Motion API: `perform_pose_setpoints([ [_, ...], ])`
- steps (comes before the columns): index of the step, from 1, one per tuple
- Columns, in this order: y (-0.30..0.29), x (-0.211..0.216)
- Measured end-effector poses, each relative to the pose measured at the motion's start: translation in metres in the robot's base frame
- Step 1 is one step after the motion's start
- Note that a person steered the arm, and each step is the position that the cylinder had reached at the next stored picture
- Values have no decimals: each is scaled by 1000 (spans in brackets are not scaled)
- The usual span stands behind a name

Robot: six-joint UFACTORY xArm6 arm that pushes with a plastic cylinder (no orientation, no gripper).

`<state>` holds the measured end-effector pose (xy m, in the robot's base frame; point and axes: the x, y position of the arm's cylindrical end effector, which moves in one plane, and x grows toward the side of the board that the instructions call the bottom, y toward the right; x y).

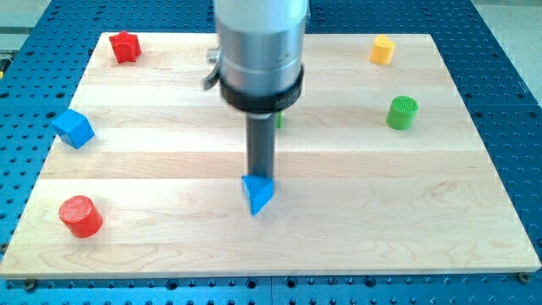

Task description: Move green circle downwards

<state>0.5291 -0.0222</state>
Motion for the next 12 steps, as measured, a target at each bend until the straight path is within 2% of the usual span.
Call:
perform_pose_setpoints([
  [1, 39, 13],
  [2, 72, 44],
  [4, -8, 49],
  [5, 81, -1],
  [6, 104, -82],
  [7, 138, -133],
  [8, 173, -161],
  [10, 256, -171],
  [12, 270, -174],
])
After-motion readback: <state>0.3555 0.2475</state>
